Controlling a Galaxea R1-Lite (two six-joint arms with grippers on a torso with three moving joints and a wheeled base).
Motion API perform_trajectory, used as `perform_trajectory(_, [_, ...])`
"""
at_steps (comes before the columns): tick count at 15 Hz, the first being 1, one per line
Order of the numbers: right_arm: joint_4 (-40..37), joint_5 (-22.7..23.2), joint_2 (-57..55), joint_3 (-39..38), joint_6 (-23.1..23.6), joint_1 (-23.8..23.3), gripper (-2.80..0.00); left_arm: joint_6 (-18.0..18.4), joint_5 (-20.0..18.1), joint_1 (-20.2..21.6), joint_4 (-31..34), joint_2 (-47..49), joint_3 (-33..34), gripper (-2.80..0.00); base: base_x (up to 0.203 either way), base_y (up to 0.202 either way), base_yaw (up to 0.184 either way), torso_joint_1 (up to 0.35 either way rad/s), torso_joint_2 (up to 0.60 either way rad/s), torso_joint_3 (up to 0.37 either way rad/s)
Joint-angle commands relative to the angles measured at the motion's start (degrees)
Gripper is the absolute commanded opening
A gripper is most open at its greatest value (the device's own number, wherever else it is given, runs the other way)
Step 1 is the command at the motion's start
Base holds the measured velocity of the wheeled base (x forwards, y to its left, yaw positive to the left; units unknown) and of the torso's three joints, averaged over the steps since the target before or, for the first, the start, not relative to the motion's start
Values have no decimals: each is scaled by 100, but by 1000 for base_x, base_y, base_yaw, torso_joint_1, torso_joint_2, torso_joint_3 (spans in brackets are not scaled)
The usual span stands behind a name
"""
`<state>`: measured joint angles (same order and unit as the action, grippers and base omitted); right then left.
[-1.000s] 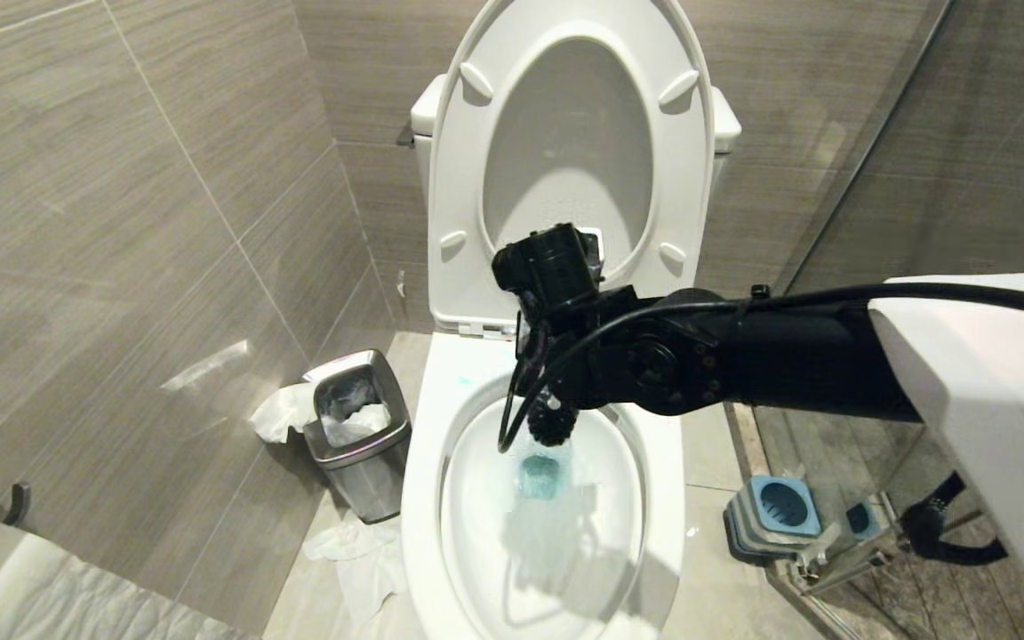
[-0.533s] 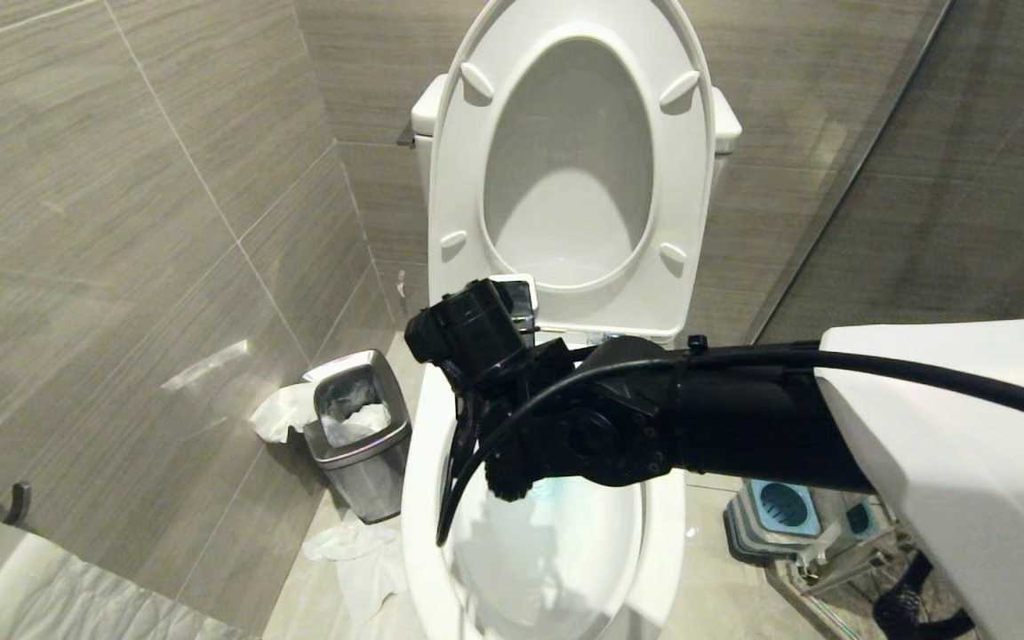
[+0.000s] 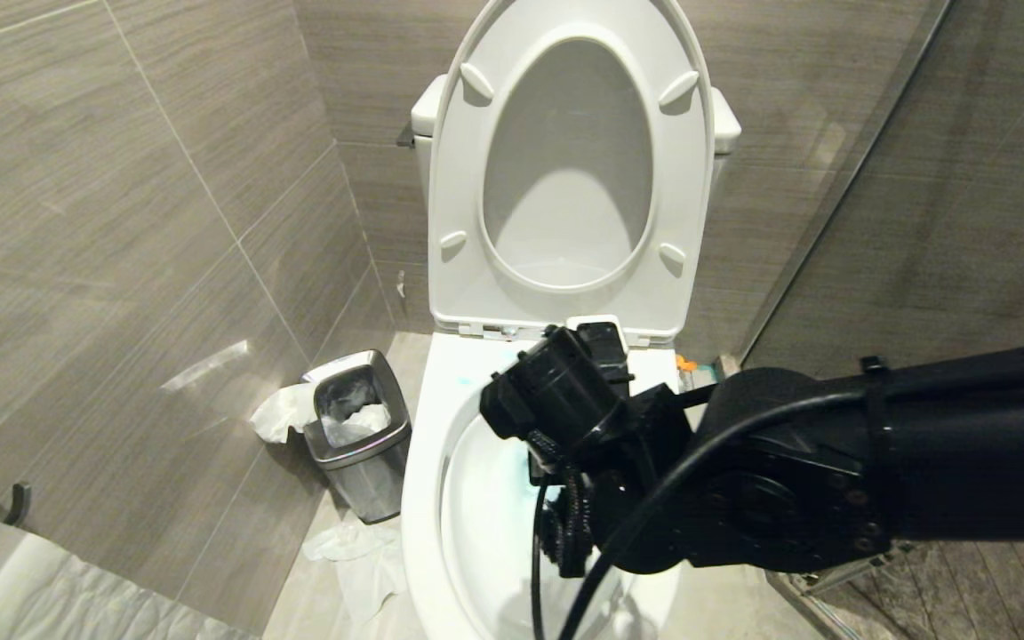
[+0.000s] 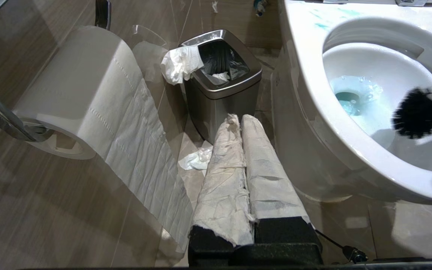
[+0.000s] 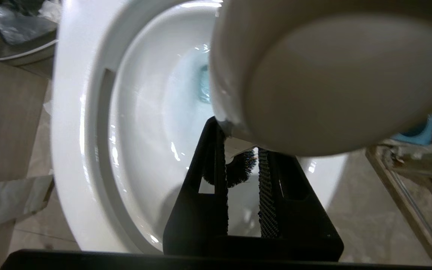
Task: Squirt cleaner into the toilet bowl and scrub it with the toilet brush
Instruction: Scrub the toilet bowl
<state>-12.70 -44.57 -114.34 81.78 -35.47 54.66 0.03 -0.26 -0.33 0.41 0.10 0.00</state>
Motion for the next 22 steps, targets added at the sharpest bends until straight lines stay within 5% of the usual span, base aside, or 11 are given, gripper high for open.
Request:
perform_trajectory(1, [0,-22,791,-639,-72,-267,-280,-3,0,-2,2,8,9,-280,0,0,0,0,0,0])
perform_trajectory(7, [54,9,388,-126,-57,-804,-280,-3,0,-2,2,8,9,-280,0,0,0,0,0,0])
perform_trajectory(14, [34,5,-1375,2228,119,-851,-280,-3,0,-1,2,8,9,-280,0,0,0,0,0,0])
perform_trajectory(17, [1,-10,-1973,2971,230,-425,-280,-3,0,-2,2,8,9,-280,0,0,0,0,0,0])
perform_trajectory(22, [-348,-164,-1781,2787,-161,336,-280,-3,0,-2,2,8,9,-280,0,0,0,0,0,0])
